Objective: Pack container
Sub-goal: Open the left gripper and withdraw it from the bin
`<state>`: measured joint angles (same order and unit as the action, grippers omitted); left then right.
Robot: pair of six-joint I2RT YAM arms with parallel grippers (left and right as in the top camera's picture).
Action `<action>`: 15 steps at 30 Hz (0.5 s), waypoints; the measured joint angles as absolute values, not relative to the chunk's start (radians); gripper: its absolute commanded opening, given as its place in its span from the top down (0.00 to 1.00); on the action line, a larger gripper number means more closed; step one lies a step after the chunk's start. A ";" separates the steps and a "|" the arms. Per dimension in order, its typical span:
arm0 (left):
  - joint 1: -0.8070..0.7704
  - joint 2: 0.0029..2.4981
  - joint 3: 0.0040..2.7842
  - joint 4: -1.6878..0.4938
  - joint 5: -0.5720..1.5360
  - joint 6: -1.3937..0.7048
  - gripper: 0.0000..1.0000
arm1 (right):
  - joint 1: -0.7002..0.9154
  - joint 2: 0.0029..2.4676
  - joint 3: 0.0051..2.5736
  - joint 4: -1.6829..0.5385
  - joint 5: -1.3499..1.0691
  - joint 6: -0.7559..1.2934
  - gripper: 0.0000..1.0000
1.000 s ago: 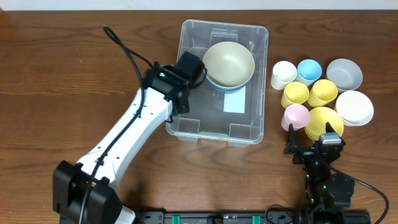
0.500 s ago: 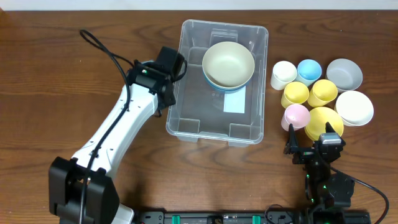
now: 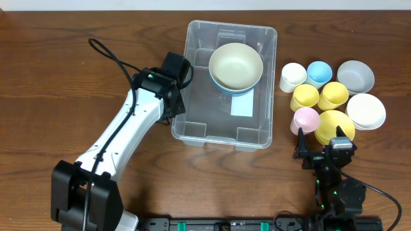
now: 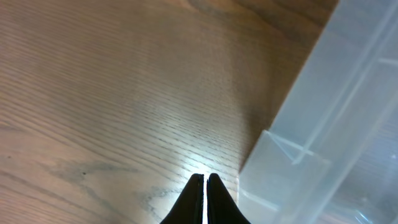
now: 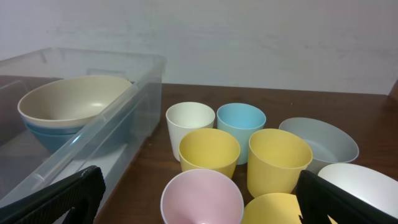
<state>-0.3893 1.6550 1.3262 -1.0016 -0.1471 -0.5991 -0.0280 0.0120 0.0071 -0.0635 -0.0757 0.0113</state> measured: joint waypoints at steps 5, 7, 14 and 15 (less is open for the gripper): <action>-0.389 1.655 1.326 -1.002 -0.117 -0.590 0.94 | -0.028 0.012 0.007 -0.063 -0.076 0.011 0.01; -0.389 1.655 1.326 -1.002 -0.097 -0.576 0.94 | -0.028 0.012 0.007 -0.063 -0.076 0.011 0.01; -0.389 1.655 1.326 -1.005 -0.020 -0.544 0.94 | -0.028 0.012 0.007 -0.063 -0.076 0.011 0.01; -0.389 1.655 1.326 -1.007 -0.012 -0.543 0.94 | -0.028 0.012 0.007 -0.063 -0.076 0.011 0.01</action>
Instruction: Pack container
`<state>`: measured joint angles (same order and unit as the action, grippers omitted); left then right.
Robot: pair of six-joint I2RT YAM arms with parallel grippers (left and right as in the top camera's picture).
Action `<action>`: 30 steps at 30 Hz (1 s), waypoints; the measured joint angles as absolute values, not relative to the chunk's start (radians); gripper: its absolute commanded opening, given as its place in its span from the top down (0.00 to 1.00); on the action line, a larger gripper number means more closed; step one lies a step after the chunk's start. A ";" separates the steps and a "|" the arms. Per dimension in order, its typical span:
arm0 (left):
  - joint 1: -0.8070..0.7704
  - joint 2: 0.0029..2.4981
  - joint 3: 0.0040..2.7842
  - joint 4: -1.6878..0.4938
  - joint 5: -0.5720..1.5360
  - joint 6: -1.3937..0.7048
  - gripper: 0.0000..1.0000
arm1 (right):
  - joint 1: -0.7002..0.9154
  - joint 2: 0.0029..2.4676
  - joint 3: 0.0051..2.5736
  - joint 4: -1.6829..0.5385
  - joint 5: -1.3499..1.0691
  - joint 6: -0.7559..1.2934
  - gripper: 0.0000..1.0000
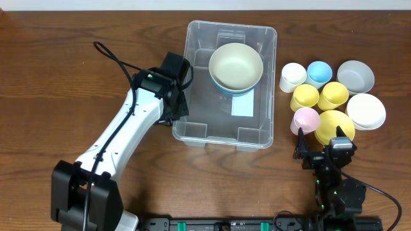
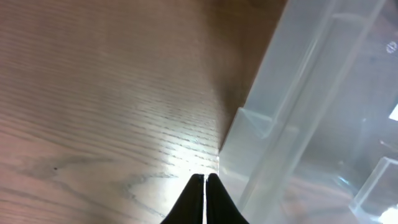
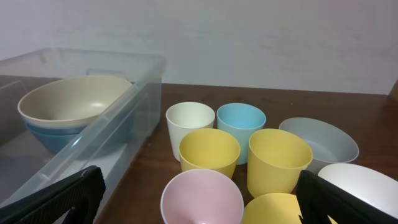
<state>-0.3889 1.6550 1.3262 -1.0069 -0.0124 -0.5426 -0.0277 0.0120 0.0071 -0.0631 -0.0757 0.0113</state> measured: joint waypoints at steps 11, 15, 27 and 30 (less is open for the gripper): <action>-0.389 1.655 1.326 -1.018 0.079 -0.538 0.94 | -0.028 0.012 0.007 -0.064 -0.076 0.011 0.01; -0.389 1.655 1.326 -1.021 0.041 -0.526 0.94 | -0.028 0.012 0.007 -0.064 -0.076 0.011 0.01; -0.208 1.655 1.326 -1.017 -0.174 -0.518 0.52 | -0.028 0.012 0.007 -0.063 -0.076 0.011 0.01; -0.138 1.655 1.326 -1.012 -0.201 -0.519 0.20 | -0.028 0.012 0.007 -0.063 -0.076 0.011 0.01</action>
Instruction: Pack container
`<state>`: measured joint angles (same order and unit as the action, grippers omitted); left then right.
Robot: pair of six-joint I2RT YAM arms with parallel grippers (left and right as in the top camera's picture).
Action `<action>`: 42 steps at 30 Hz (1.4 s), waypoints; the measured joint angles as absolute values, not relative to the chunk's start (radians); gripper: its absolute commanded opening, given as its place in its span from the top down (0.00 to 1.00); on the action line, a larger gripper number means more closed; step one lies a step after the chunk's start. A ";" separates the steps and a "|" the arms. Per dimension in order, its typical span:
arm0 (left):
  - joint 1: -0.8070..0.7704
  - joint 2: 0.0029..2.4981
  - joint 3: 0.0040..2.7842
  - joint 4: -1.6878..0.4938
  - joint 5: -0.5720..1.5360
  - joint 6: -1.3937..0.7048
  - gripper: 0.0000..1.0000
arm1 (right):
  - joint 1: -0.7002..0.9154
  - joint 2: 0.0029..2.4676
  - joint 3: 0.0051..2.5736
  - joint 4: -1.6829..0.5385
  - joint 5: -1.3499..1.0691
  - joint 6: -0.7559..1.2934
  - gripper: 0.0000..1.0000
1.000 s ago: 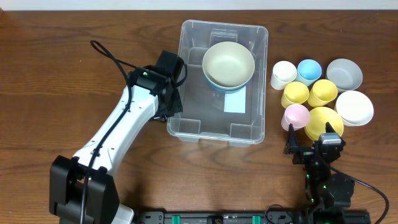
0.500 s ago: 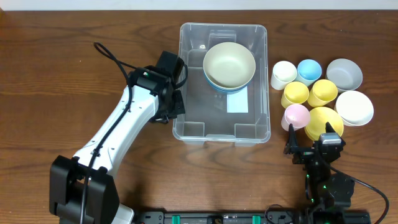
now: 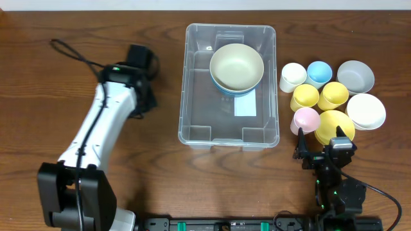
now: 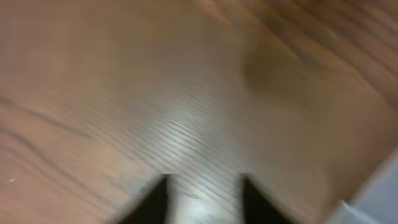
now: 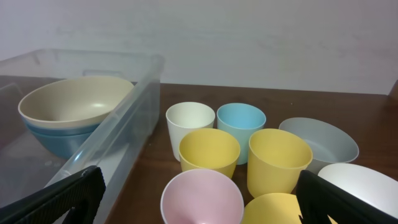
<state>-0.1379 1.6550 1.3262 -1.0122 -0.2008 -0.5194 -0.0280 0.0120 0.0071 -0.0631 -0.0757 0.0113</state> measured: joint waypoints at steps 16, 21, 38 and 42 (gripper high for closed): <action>0.048 1.655 1.326 -0.988 -0.226 -0.519 0.02 | -0.028 0.012 0.007 -0.009 -0.076 0.011 0.01; 0.048 1.655 1.326 -0.988 -0.225 -0.519 0.02 | -0.028 0.012 0.007 -0.006 -0.080 0.011 0.01; 0.048 1.655 1.326 -0.988 -0.225 -0.519 0.02 | -0.028 0.183 0.394 -0.371 -0.020 0.080 0.01; 0.048 1.655 1.326 -0.988 -0.226 -0.519 0.02 | -0.028 0.378 0.597 -0.507 0.025 0.086 0.01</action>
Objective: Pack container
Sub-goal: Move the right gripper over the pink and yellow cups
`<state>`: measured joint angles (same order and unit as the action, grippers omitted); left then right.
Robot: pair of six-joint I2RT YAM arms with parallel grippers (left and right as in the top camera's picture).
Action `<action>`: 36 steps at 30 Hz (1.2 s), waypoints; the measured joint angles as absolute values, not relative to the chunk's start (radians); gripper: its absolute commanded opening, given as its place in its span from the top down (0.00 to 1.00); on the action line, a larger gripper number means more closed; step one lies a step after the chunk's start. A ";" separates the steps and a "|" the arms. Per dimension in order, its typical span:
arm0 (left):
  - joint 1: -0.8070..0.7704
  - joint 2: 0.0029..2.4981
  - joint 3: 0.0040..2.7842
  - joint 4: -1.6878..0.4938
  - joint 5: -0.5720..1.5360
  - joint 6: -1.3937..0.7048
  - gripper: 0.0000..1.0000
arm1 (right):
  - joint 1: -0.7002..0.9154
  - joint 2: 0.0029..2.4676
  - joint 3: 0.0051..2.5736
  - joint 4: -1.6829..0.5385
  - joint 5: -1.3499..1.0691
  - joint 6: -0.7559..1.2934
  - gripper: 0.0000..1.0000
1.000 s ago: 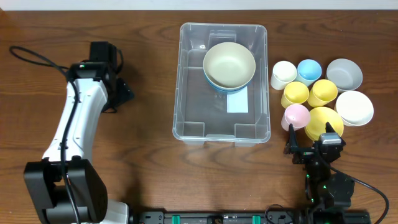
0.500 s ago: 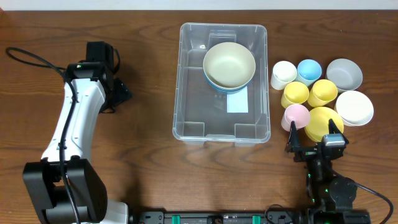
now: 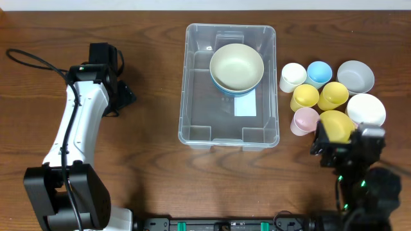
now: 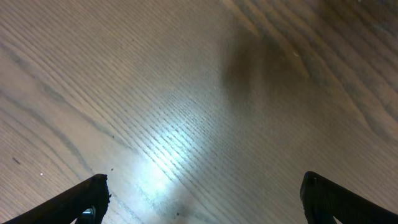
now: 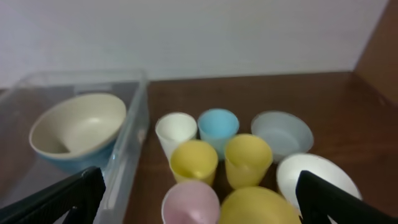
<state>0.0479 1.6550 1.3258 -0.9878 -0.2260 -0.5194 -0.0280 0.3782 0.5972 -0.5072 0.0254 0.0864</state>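
Observation:
The clear plastic container (image 3: 192, 77) stands square in the middle of the table. It holds a beige bowl (image 3: 236, 64) stacked on a blue one, at its far end. My left gripper (image 3: 124, 96) is well left of it, open wide over bare wood (image 4: 202, 214). Beside the container's right wall stand a white cup (image 3: 293, 77), blue cup (image 3: 319, 72), two yellow cups (image 3: 304, 97), a pink cup (image 3: 304, 120), a yellow bowl (image 3: 335, 123), a white bowl (image 3: 365, 110) and a grey bowl (image 3: 355, 76). My right gripper (image 3: 347, 144) hangs open just in front of them, holding nothing (image 5: 199, 214).
A white label (image 3: 244, 106) lies on the container's floor. The left arm's black cable (image 3: 32, 61) loops over the table's far left. The table's back edge runs close behind the container and the cups.
My left gripper has moved further left from the container and now stands wide open. My right gripper has risen and sits slightly further right, viewing the cups from higher.
The container stood skewed with my left gripper shut beside its left wall, then against its near left corner. At 1.4 s ago the container stood square and slightly further right, the left gripper off it and opening. Now the gripper is open far left and the right arm is raised.

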 measured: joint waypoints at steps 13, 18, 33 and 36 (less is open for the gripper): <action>0.048 1.655 1.326 -0.987 -0.229 -0.519 0.02 | -0.028 0.890 0.751 -0.662 0.020 0.088 0.01; 0.048 1.655 1.326 -0.987 -0.229 -0.519 0.02 | -0.059 0.913 0.752 -0.680 0.075 0.111 0.06; 0.048 1.655 1.326 -0.987 -0.229 -0.519 0.02 | -0.129 1.135 0.756 -0.619 -0.010 0.070 0.32; 0.048 1.655 1.326 -0.987 -0.229 -0.519 0.02 | -0.129 1.173 0.757 -0.600 -0.023 0.055 0.35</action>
<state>0.0479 1.6550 1.3258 -0.9874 -0.2291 -0.5194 -0.1291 1.1732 0.7567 -0.5999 -0.0227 0.0547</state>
